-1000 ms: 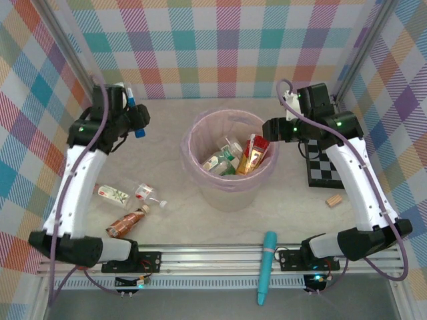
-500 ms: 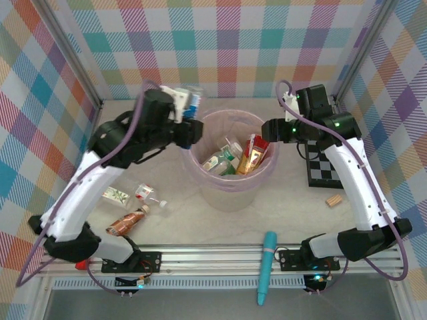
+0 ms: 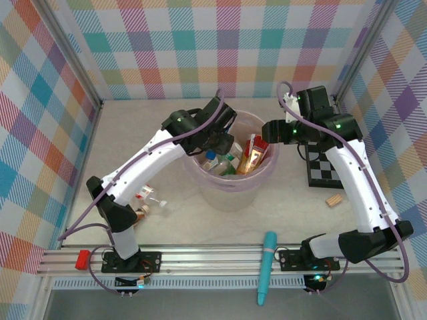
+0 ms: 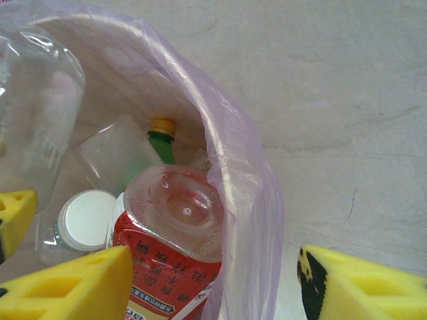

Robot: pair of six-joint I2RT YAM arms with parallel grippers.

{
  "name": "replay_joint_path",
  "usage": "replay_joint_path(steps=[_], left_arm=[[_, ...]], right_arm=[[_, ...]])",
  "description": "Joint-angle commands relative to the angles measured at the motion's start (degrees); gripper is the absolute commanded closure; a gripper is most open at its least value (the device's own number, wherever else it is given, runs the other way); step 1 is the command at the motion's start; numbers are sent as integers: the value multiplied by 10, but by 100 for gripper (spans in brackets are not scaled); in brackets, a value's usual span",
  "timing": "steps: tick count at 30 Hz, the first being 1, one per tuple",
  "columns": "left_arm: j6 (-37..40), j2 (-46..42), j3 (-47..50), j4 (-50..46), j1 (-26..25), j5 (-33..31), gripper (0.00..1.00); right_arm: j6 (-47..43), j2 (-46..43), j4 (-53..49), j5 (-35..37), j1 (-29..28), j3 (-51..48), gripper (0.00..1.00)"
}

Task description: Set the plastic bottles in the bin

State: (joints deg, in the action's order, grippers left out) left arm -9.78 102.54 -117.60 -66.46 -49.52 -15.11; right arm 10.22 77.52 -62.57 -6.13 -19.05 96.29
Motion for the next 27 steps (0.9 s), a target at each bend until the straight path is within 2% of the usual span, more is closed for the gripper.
replay_joint_path(steps=[1, 4, 7, 13, 18, 21, 27], left_arm=[[-12, 9, -11, -39, -1, -21, 82], [-13, 12, 1, -39, 0, 0, 74], [-20, 13, 16, -33, 0, 13, 62], [-30, 9, 23, -22, 2, 27, 30], [-31, -5, 18, -14, 2, 41, 11], [-28, -19, 9, -3, 2, 56, 6], [-25, -61, -2, 27, 2, 81, 7]], right_arm=[[-4, -9, 9, -12, 5, 2, 34], [-5, -9, 12, -13, 5, 0, 34], [-5, -10, 11, -15, 7, -2, 34], [-7, -13, 12, -18, 9, -5, 34], [-8, -14, 12, -19, 12, -7, 34], [-7, -14, 14, -22, 12, -8, 34], [-7, -13, 15, -24, 12, -2, 34]])
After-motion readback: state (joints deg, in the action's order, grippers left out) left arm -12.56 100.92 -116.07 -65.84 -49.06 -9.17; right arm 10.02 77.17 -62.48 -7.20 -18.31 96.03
